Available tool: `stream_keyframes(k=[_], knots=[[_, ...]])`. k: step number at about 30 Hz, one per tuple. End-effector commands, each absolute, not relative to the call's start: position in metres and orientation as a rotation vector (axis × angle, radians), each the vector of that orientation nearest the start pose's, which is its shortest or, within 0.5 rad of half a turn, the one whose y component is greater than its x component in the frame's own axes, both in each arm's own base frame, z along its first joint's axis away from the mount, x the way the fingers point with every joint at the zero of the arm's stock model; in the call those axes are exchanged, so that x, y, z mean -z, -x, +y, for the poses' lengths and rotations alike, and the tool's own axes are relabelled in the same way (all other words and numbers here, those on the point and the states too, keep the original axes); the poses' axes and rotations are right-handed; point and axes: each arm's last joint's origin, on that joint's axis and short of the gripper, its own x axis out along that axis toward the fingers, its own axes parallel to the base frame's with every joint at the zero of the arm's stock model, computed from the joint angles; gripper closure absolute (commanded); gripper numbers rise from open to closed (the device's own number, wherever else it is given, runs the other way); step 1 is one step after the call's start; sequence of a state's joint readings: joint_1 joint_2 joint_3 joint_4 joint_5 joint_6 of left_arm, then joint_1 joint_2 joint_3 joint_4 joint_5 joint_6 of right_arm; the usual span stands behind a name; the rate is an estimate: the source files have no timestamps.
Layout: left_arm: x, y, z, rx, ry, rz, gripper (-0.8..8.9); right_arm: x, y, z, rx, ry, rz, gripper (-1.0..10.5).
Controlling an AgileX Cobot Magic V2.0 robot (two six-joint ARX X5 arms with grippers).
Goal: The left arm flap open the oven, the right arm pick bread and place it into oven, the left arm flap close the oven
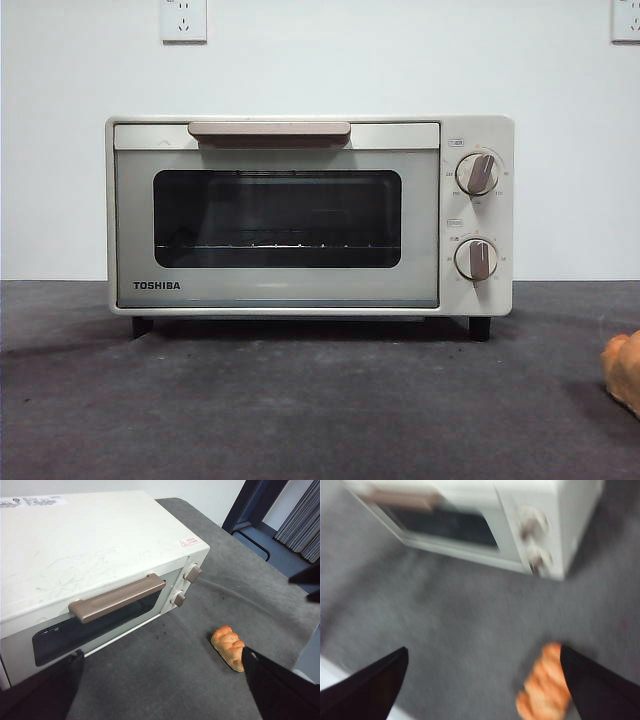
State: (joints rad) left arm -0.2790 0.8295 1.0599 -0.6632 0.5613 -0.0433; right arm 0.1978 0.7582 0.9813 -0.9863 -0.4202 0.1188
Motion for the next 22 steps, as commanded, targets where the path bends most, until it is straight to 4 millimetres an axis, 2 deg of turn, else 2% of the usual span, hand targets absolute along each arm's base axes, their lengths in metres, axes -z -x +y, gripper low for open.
stream_keyframes(k=[1,6,16,22], knots=[[-0.38,-0.14,-0.057,0.829,0.103,0.441,3.14,-0.324,-0.126,0.039,-0.475,-0.214,0.916,4.6],[-0.38,-0.14,-0.057,0.828,0.104,0.442,3.14,-0.301,-0.139,0.046,-0.396,-0.2,1.056,4.6],[-0.38,-0.14,-0.057,0.824,0.121,0.455,3.14,-0.23,-0.155,0.055,-0.25,-0.198,1.22,4.6],[-0.38,-0.14,-0.057,0.824,0.121,0.455,3.14,-0.207,-0.169,0.059,-0.226,-0.189,1.293,4.6]])
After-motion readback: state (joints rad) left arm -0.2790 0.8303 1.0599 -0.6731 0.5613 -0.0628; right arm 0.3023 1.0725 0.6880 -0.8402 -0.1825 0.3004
